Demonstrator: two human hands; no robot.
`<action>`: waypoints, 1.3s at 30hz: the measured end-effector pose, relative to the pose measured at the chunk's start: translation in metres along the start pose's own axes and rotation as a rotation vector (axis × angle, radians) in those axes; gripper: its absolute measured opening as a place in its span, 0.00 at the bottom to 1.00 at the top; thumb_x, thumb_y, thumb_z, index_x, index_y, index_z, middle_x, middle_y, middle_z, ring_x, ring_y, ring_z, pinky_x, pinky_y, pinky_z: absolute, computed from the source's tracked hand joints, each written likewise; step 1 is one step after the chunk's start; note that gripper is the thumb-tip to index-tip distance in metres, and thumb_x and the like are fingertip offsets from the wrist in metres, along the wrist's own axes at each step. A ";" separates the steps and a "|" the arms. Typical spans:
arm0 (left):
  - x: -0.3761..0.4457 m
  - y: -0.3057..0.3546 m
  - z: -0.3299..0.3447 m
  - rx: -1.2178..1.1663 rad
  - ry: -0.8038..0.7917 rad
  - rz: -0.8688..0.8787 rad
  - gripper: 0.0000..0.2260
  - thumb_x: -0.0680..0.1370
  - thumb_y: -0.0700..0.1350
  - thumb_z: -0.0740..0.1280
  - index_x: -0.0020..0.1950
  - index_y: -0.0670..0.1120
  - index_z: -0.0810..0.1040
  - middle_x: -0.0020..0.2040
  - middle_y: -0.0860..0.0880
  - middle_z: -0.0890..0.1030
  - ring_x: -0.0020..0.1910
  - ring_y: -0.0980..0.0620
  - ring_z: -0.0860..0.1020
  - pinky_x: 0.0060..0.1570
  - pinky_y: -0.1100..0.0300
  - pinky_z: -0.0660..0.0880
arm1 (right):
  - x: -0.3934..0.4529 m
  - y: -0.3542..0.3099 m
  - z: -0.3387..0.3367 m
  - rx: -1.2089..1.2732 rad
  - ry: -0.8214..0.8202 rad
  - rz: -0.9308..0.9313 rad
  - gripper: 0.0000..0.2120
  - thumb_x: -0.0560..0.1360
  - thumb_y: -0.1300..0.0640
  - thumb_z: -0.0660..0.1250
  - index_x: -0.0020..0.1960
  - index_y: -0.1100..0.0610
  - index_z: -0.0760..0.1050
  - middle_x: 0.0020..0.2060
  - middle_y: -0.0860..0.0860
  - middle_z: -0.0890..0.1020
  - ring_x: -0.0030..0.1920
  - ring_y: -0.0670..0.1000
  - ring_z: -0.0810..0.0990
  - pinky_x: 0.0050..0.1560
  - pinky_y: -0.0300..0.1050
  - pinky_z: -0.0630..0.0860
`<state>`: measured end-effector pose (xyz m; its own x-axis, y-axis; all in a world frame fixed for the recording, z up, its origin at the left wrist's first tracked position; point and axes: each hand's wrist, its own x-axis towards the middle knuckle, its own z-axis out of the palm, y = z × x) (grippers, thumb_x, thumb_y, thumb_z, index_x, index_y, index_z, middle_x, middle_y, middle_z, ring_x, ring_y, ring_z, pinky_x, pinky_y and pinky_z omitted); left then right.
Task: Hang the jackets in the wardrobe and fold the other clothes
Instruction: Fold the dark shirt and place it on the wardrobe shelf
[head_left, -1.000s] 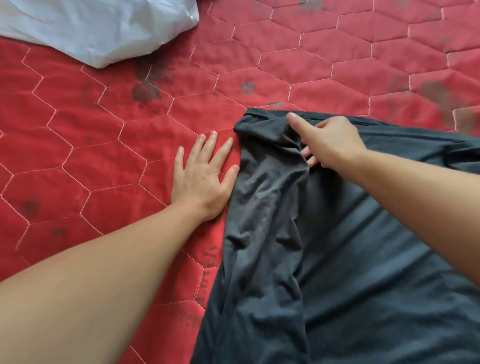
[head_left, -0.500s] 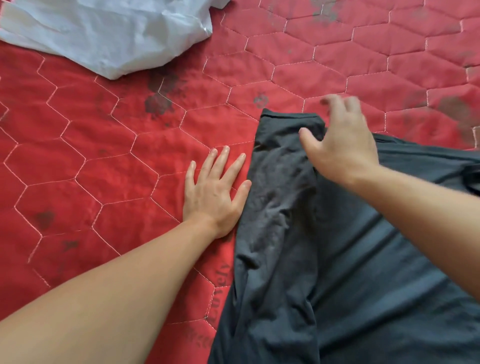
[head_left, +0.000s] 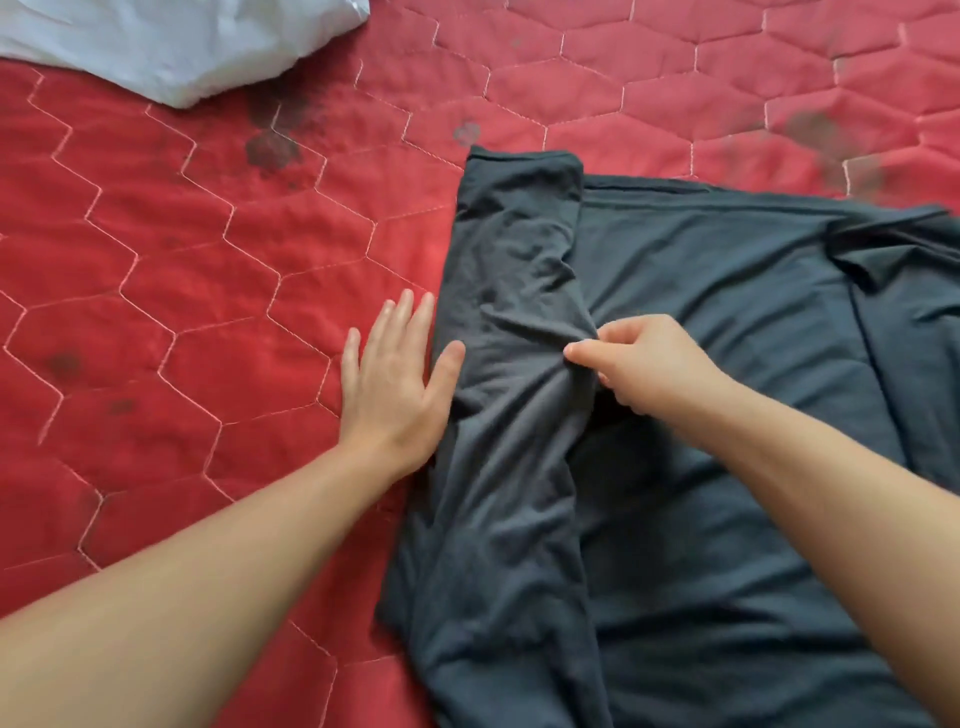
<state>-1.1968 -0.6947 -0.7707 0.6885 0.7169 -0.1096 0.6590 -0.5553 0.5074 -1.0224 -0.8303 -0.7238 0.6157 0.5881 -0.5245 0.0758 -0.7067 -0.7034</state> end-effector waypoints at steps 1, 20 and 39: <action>-0.018 0.005 0.004 -0.037 -0.010 0.007 0.35 0.74 0.66 0.43 0.79 0.55 0.55 0.80 0.54 0.53 0.79 0.57 0.48 0.76 0.52 0.39 | -0.006 0.005 0.000 0.009 0.067 0.006 0.17 0.73 0.48 0.69 0.35 0.60 0.75 0.29 0.53 0.70 0.30 0.50 0.67 0.32 0.43 0.63; -0.157 0.003 -0.011 -0.365 -0.008 -0.368 0.08 0.75 0.52 0.72 0.51 0.54 0.77 0.35 0.54 0.83 0.39 0.54 0.81 0.44 0.57 0.72 | -0.149 0.078 0.062 0.178 -0.336 0.173 0.19 0.74 0.49 0.72 0.30 0.52 0.68 0.23 0.48 0.66 0.22 0.46 0.61 0.24 0.38 0.56; -0.182 -0.009 -0.032 -0.472 -0.004 -0.475 0.14 0.74 0.39 0.71 0.57 0.51 0.76 0.39 0.50 0.79 0.32 0.52 0.74 0.31 0.62 0.70 | -0.268 0.110 0.091 0.118 -0.384 0.042 0.12 0.71 0.49 0.74 0.33 0.53 0.77 0.27 0.42 0.76 0.29 0.40 0.71 0.32 0.38 0.69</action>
<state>-1.3377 -0.8063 -0.7283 0.3580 0.8358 -0.4164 0.6885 0.0650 0.7224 -1.2507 -1.0297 -0.7043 0.2764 0.6796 -0.6795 -0.0477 -0.6965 -0.7160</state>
